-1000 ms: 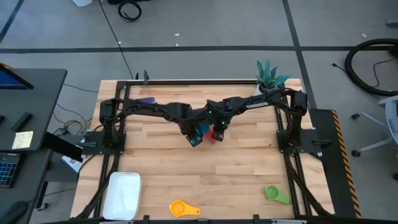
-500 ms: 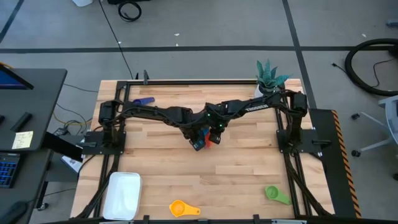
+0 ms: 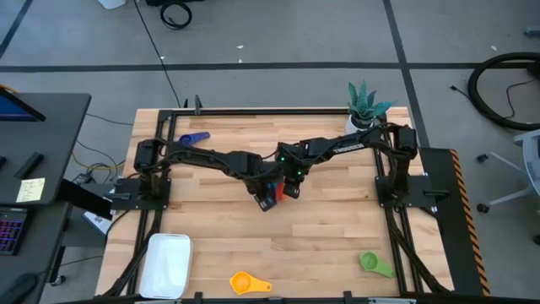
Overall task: Nest measuring cups in basket
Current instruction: Stack the light blue measuring cup on top of the red measuring cup
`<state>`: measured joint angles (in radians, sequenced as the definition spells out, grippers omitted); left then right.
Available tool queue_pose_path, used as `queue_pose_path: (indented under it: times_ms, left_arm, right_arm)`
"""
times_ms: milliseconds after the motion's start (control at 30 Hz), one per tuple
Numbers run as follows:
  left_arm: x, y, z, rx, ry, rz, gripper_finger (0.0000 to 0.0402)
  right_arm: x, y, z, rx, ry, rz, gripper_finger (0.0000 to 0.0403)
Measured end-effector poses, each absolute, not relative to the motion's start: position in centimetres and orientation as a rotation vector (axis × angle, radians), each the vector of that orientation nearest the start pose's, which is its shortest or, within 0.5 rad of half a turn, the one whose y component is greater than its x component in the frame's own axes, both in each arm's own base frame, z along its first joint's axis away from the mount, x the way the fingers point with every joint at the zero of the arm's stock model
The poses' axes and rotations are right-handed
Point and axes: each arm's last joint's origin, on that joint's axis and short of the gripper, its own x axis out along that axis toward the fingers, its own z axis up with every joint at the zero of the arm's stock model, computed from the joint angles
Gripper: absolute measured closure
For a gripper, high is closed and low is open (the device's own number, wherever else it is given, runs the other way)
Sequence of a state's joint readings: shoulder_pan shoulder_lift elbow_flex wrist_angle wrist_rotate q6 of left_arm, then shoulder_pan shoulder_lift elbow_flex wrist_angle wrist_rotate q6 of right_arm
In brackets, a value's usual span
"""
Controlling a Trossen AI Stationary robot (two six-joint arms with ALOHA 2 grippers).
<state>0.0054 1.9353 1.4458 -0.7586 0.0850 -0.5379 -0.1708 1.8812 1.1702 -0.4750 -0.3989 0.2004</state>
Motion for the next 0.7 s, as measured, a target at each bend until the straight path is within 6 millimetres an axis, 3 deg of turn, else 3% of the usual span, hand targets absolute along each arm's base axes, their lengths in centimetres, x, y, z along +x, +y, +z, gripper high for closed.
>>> queue_pose_path:
  times_ms: [367, 700]
  left_arm:
    - [40.2, -0.2, 18.6, -0.476, 1.180, 0.218, 0.0311]
    - [38.4, -0.3, 18.5, -0.428, 1.343, 0.254, 0.0311]
  right_arm:
    - [35.6, -4.9, 15.0, 0.507, 1.180, 0.069, 0.0401]
    - [35.7, -5.4, 15.4, 0.510, 1.161, 0.086, 0.0401]
